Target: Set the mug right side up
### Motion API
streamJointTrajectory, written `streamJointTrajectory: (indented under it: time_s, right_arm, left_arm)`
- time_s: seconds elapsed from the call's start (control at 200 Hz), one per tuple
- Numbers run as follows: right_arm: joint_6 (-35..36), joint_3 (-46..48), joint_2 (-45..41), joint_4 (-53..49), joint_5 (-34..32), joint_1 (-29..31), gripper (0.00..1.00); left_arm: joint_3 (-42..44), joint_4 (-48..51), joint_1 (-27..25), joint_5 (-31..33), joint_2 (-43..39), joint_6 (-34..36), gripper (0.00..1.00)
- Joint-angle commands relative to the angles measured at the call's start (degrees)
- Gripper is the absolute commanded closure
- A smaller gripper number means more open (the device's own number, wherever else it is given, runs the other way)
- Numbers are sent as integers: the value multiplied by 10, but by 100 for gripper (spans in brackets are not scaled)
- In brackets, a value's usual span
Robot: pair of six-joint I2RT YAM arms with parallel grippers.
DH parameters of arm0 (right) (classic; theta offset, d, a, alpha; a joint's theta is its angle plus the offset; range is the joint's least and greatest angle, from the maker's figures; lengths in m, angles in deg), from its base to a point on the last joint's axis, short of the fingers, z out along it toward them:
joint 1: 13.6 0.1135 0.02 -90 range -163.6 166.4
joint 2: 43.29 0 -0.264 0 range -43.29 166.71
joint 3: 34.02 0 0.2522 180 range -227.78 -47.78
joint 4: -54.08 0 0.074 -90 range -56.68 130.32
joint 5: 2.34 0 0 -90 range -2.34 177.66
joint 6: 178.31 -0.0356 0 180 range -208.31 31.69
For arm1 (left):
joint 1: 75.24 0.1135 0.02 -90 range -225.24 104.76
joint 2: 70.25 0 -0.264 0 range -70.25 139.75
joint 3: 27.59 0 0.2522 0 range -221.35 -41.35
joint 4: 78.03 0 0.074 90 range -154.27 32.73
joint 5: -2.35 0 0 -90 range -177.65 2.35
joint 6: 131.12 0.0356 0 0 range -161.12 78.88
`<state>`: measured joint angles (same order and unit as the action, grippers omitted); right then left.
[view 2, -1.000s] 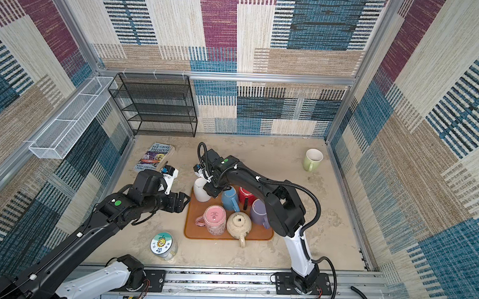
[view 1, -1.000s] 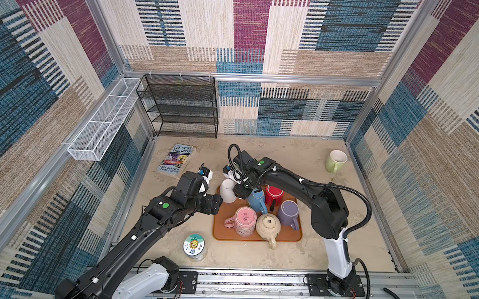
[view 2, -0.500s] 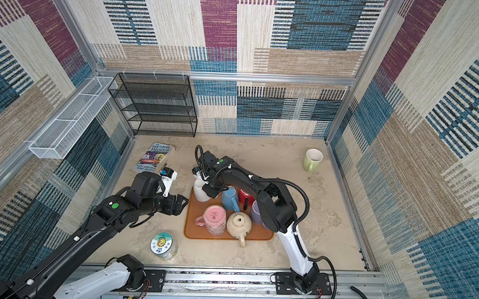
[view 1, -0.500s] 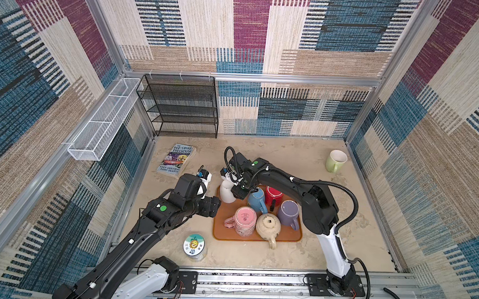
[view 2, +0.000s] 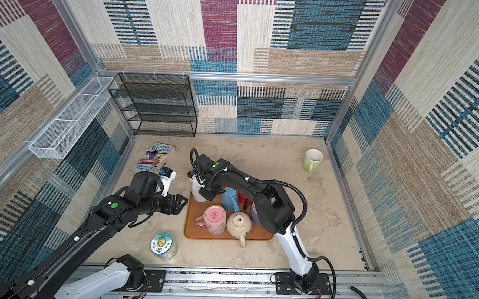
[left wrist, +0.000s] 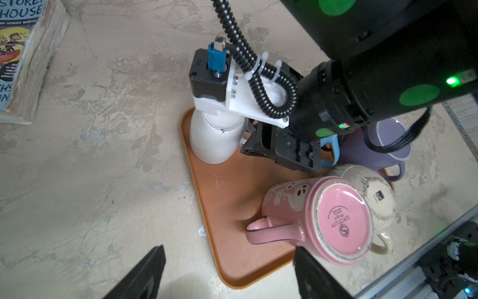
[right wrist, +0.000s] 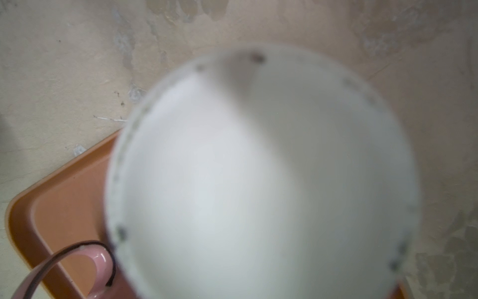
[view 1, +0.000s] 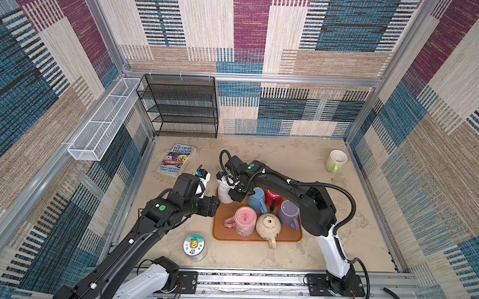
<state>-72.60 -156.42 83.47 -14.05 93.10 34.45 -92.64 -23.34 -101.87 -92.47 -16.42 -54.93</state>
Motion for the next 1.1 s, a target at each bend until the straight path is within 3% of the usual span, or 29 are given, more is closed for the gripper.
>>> streamJointTrajectory:
  time_s: [0.0, 0.616, 0.916, 1.092]
  right_arm:
    - [-4, -9, 0, -10, -4, 3, 64]
    - [-20, -21, 13, -27, -16, 5, 83]
    - [-22, -25, 15, -26, -8, 5, 100]
    - [-25, -13, 1, -8, -6, 5, 100]
  left_arm:
    - [1, -3, 0, -5, -2, 10, 17]
    - [4, -3, 0, -8, -3, 5, 17]
    - [4, -3, 0, -2, -7, 4, 17]
    - [7, -7, 0, 22, -31, -2, 18]
